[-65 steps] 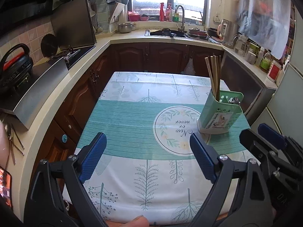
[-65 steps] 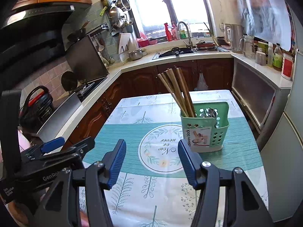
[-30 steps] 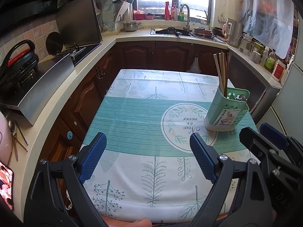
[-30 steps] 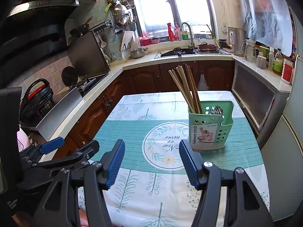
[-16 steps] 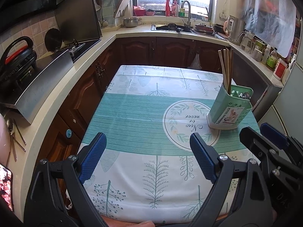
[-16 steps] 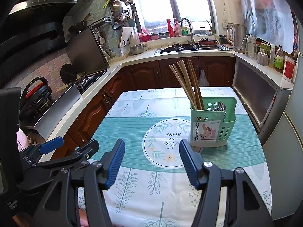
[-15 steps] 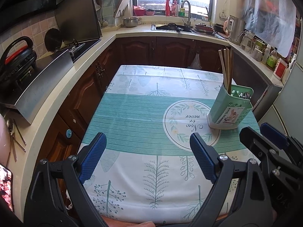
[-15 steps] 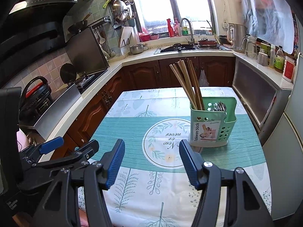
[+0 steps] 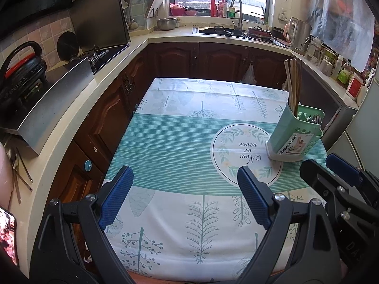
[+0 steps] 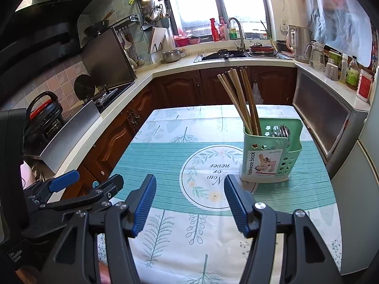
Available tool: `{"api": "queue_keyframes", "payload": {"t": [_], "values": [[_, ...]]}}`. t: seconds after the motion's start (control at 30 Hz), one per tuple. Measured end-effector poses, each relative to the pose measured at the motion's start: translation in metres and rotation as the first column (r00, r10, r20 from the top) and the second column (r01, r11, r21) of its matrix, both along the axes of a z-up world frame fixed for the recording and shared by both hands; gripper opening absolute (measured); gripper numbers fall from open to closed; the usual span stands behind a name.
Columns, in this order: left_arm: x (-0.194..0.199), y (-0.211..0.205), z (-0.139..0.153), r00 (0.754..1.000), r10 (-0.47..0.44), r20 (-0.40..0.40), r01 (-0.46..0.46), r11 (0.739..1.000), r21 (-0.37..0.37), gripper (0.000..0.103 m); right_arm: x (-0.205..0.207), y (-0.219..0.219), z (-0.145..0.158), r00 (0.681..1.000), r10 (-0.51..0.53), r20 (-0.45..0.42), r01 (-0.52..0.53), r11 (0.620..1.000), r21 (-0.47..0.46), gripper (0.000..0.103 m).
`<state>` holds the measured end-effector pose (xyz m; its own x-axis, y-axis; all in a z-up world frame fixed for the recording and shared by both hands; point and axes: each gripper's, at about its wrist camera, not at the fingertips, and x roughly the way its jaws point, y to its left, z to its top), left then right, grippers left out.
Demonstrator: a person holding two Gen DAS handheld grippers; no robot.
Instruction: Organize utensils
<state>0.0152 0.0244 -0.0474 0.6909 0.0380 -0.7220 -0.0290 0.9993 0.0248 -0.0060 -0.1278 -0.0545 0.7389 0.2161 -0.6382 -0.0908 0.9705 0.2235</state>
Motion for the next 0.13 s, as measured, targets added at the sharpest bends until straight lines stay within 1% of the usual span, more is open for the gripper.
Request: {"api": "queue_keyframes", "payload": {"t": [0.13], "values": [[0.0048, 0.0043, -0.0034, 1.0, 0.001, -0.016, -0.001, 1.0, 0.004, 0.088, 0.0044, 0.005, -0.001, 1.0, 0.009, -0.011, -0.009, 1.0, -0.008, 0.06]]}}
